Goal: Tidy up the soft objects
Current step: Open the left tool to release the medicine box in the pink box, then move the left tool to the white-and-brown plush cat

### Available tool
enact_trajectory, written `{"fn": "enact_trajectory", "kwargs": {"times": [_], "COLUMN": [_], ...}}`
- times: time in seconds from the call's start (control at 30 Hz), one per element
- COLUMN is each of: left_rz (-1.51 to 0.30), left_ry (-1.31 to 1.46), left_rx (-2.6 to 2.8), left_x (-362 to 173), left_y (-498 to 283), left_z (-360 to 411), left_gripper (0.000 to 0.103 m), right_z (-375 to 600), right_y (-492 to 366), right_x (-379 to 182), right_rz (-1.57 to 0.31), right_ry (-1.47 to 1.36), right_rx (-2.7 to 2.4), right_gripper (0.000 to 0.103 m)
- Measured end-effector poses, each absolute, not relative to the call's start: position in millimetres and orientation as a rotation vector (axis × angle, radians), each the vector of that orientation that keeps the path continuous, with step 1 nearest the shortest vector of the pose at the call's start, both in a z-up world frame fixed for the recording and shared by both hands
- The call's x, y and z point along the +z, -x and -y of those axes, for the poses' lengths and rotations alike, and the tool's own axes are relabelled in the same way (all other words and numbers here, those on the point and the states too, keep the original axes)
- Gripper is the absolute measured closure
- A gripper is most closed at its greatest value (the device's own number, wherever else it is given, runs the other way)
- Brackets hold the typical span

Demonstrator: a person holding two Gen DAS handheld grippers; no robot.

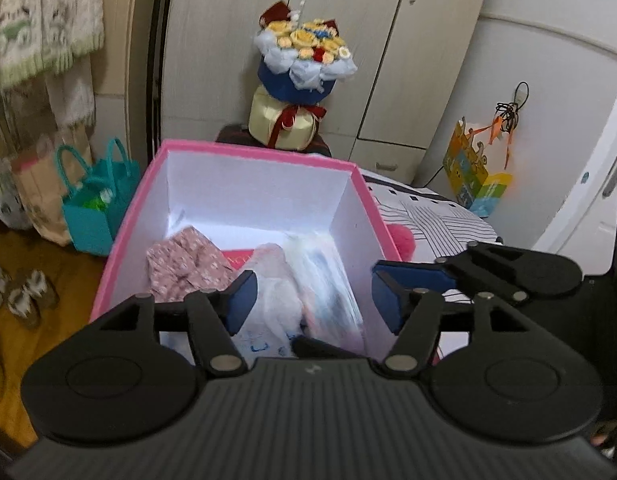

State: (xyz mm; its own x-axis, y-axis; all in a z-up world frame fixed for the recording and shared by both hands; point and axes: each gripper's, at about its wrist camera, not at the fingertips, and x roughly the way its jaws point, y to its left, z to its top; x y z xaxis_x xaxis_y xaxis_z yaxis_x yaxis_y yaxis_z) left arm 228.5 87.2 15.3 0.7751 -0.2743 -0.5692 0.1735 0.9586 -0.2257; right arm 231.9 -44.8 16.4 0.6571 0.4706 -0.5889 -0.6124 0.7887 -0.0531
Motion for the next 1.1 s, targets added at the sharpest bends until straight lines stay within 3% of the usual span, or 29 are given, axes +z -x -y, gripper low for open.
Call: {"fn": "enact_trajectory", "kwargs": {"times": [0.57,1.1], "left_rz": [-0.497,-0.457], "left_ry": [-0.003,-0.044], "left_rx": [-0.326,-0.521], "left_x": [85,67], "left_y": [-130,-104], "left_z": [-65,18], "left_gripper": [0.031,0.020], "right_z": [94,238], "right_y": [-149,-86], "right_x": [66,31], "right_rz": [-0.493,-0.433], "right_ry": [0.262,0.110], "right_rx": [0.618,0.472], "right_gripper": [0.020,0.016]}}
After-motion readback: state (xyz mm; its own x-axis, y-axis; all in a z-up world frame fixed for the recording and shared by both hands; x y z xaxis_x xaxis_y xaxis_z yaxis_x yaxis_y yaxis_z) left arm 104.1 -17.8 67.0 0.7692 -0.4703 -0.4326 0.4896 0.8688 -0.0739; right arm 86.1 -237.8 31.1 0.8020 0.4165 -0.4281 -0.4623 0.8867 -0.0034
